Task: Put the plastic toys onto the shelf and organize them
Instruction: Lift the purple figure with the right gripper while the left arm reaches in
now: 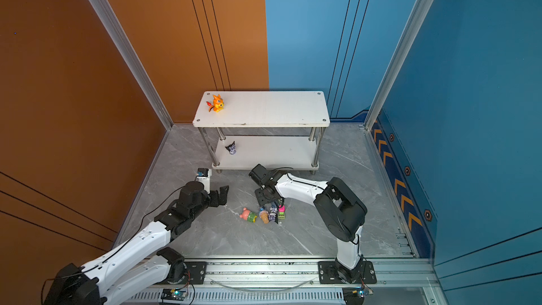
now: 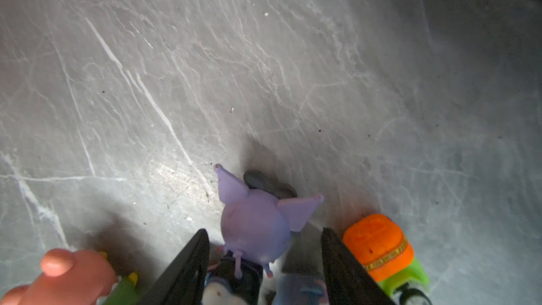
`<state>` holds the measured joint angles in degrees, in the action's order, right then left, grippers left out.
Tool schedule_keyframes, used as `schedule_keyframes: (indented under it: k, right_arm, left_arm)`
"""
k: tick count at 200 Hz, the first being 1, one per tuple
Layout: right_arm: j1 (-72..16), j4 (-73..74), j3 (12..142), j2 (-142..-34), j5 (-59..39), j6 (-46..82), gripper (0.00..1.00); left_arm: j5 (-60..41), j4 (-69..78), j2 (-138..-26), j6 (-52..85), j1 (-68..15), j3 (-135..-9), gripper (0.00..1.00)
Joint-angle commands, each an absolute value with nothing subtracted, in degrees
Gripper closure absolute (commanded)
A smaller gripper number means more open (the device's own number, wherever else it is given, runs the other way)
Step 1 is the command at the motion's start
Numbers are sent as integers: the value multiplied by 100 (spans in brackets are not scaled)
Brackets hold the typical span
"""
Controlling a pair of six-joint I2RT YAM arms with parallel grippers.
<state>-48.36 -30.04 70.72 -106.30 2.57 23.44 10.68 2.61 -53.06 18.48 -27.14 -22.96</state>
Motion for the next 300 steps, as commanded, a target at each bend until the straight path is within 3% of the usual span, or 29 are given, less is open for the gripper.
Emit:
schedule_keyframes:
  k: [1,58,136,162,204,265,300]
  right_arm:
    - [-4815,-3175,7147,-10675,229,2505,38]
    - [-4810,-3419,7589,-11058,262,2562,42]
    - [-4800,-3568,7576,-11108,198,2527,61]
    - [-4814,-3438,7446,-10889,220,2448,69]
    - [-4722,-2468,6793,-9889,-194,2035,73]
    - [-4131,-79,4917,-8079,-2419,1021,72]
    - [-3855,260,4395,-7637,-2882,552,72]
  left_arm:
    - [1200,315,-5287,1775,-2760,-2405,2]
    - [1211,205,-5229,1714,-2759,-2426,2]
    - [1248,167,-5116,1723,-2759,-2349,2]
    - [1230,175,-5115,1718,-2758,-2341,2]
    - [1032,218,-5150,1717,-2760,-2353,2]
    - [-987,1513,-5168,1750,-2758,-2116,2]
    - [-2218,1937,-5467,2043,-2773,-2450,2]
